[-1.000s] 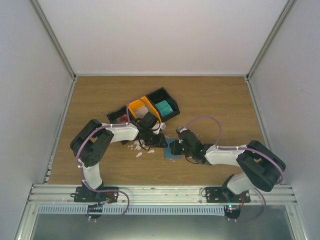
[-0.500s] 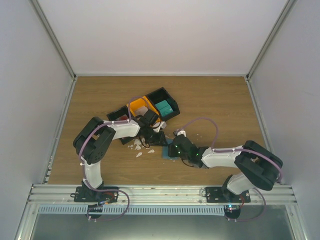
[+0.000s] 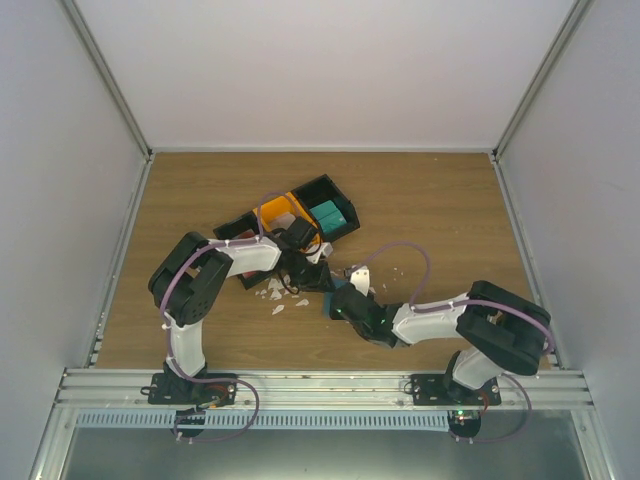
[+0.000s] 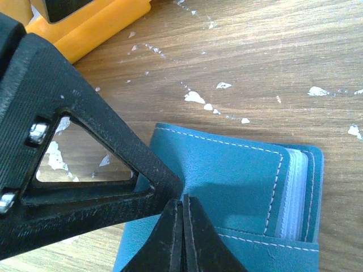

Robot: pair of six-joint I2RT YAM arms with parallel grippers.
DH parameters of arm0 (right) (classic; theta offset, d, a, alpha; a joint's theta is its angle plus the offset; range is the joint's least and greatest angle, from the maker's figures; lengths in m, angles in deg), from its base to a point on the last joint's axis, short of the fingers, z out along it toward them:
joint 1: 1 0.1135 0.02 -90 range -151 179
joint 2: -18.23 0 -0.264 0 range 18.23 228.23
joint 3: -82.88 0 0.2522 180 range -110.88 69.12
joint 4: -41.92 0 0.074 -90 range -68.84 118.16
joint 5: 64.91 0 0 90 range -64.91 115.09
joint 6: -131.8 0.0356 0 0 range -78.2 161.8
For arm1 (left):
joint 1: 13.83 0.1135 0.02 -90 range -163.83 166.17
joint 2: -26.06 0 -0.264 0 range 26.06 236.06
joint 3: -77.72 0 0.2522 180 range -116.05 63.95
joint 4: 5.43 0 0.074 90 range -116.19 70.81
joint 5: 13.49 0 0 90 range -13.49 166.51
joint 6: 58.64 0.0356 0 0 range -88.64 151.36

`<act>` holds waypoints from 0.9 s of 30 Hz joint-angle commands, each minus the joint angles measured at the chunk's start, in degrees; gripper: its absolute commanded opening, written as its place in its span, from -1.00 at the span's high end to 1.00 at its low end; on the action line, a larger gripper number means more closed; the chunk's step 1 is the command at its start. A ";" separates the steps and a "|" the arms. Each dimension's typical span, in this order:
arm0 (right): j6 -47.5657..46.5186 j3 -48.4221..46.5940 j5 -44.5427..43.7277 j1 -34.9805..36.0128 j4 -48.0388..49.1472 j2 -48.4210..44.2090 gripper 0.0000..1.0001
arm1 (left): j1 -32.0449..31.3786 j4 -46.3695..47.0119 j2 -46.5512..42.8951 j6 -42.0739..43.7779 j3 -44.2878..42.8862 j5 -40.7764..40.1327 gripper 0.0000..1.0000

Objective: Put the credit cards into the card holder
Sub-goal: Close the card holder at the center of the board.

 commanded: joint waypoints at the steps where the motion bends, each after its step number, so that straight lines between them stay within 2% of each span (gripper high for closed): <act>1: 2.68 4.97 15.10 2.70 -23.49 5.99 0.99 | -0.45 2.03 1.93 0.81 -0.88 -1.32 0.53; 5: -0.52 0.40 9.77 -0.80 -30.20 -3.47 0.96 | -0.45 1.55 0.96 1.00 -1.74 -1.45 0.45; 9: -5.47 -3.18 8.24 -7.06 -29.92 -13.09 0.77 | -0.45 0.13 0.01 2.04 -3.10 -1.35 0.27; 15: -10.04 -9.52 13.23 -13.81 -32.64 -20.42 0.35 | -0.45 -0.82 -3.58 3.26 -3.04 -0.60 0.07; 18: -9.74 -10.81 14.63 -16.40 -36.11 -22.09 0.20 | -0.45 -0.40 -6.71 3.08 -1.43 -0.99 0.00; 20: -9.12 -11.03 15.37 -18.37 -38.58 -23.05 -0.01 | -0.45 0.36 -8.92 2.45 0.29 -1.70 -0.05; 21: -9.23 -10.82 15.47 -19.11 -39.45 -23.57 -0.17 | -0.45 0.93 -10.15 2.09 1.29 -2.16 -0.08; 23: -10.13 -9.74 15.59 -20.63 -40.46 -24.39 -0.37 | -0.45 2.36 -12.75 1.65 3.49 -4.23 -0.12; 27: -12.12 -7.93 18.66 -24.42 -40.24 -25.57 -0.57 | -0.36 4.64 -19.43 2.21 8.73 -12.60 -0.21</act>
